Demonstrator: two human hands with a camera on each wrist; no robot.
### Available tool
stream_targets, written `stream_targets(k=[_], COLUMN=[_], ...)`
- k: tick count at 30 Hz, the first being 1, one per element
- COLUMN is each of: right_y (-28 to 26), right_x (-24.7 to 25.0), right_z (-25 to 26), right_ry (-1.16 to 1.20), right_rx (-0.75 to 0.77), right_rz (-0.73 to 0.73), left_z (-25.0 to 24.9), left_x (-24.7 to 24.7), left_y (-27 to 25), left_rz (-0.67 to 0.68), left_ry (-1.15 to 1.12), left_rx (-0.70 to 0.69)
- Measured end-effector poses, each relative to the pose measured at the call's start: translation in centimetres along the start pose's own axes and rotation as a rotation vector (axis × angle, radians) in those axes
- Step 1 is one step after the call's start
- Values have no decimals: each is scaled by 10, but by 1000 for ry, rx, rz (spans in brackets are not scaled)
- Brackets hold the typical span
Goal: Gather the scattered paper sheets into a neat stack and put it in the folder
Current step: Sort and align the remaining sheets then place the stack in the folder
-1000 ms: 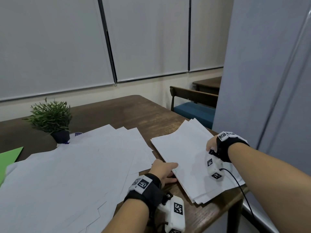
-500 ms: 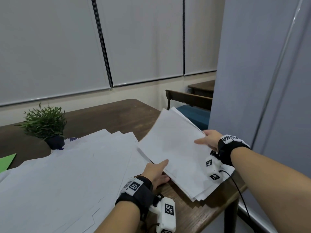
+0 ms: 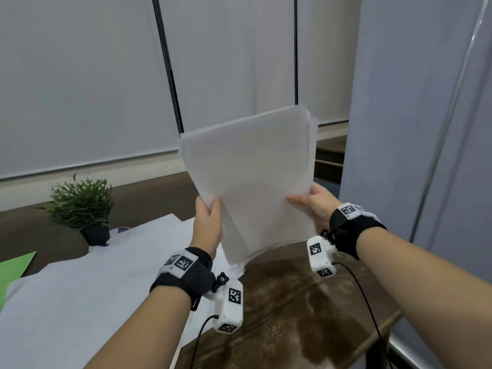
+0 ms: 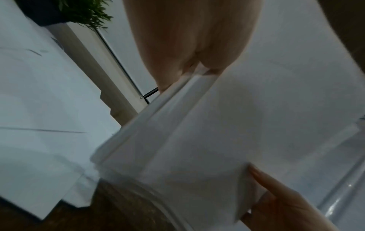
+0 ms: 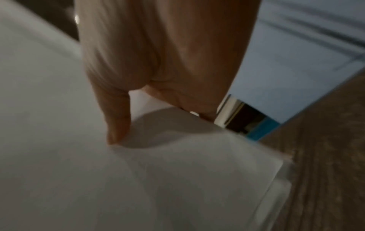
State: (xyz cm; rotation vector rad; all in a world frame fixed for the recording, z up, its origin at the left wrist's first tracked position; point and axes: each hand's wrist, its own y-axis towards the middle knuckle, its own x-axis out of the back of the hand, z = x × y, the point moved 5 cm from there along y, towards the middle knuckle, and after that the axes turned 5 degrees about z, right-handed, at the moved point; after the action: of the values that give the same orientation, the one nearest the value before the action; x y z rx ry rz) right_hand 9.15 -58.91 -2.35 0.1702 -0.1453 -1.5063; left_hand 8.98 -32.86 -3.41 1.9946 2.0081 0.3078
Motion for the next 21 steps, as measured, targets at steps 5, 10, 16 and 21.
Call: stream_targets(k=[5, 10, 16, 21], right_y=[2, 3, 15, 23], right_x=[-21, -23, -32, -40], right_z=[2, 9, 24, 24], right_ry=[-41, -225, -163, 12], right_rx=[18, 54, 145, 132], right_rz=[15, -54, -156, -114], left_z=[-7, -6, -33, -37], left_x=[2, 6, -1, -6], left_y=[-6, 2, 0, -6], left_rz=[69, -24, -95, -119], left_ry=[7, 249, 237, 182], left_rx=[-73, -101, -253, -275])
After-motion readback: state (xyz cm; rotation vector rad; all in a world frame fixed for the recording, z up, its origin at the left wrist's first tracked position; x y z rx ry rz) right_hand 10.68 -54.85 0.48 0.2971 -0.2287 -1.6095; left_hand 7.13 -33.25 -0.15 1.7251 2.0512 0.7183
